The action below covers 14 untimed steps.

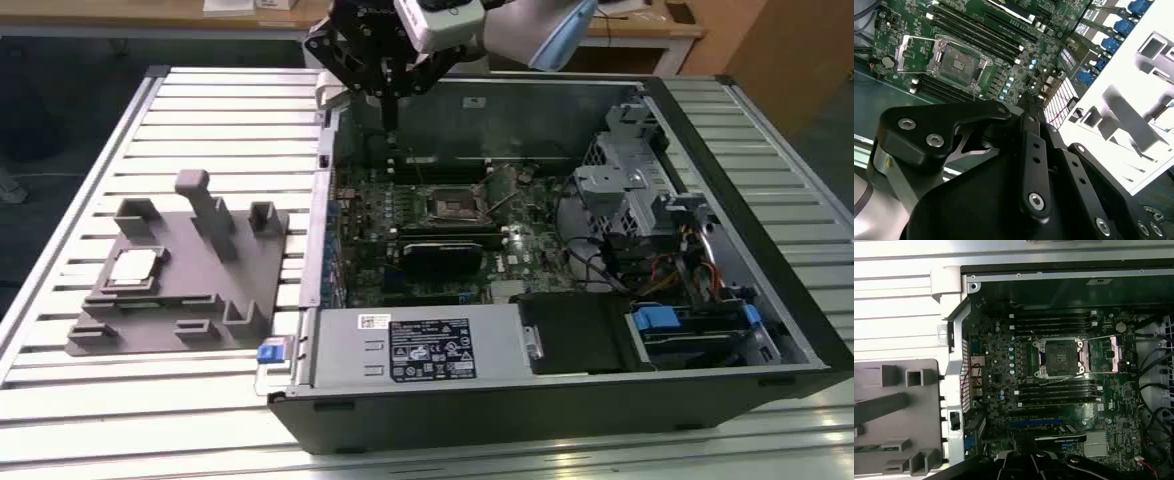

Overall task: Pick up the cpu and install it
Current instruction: 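Reach for the cpu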

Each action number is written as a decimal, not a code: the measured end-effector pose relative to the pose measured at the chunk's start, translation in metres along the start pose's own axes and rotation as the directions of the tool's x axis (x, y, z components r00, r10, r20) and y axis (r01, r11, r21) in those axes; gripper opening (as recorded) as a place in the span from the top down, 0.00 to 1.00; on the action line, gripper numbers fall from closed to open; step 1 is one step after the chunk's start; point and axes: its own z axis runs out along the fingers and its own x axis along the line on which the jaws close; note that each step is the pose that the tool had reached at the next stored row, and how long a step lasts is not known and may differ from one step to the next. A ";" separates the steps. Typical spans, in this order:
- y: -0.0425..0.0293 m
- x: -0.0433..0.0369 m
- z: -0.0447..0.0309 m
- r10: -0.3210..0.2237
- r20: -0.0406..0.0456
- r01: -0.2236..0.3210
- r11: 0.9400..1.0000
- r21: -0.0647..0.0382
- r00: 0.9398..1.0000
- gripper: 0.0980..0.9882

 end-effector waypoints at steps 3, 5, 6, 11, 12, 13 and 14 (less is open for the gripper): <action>0.0000 0.0000 0.0000 0.000 0.000 0.000 1.000 0.000 1.000 0.99; 0.0000 0.0003 0.0000 0.000 0.000 0.000 1.000 0.000 1.000 0.99; 0.0000 0.0005 0.0000 0.000 0.000 0.000 1.000 0.000 1.000 0.99; -0.0001 0.0019 0.0000 0.000 0.000 0.000 1.000 0.000 1.000 0.99; -0.0001 0.0021 0.0000 0.000 0.000 0.000 1.000 0.000 1.000 0.99; -0.0002 0.0024 0.0000 0.000 0.000 0.000 1.000 0.000 1.000 0.99; -0.0002 0.0027 0.0000 0.000 0.000 0.000 1.000 0.000 1.000 0.99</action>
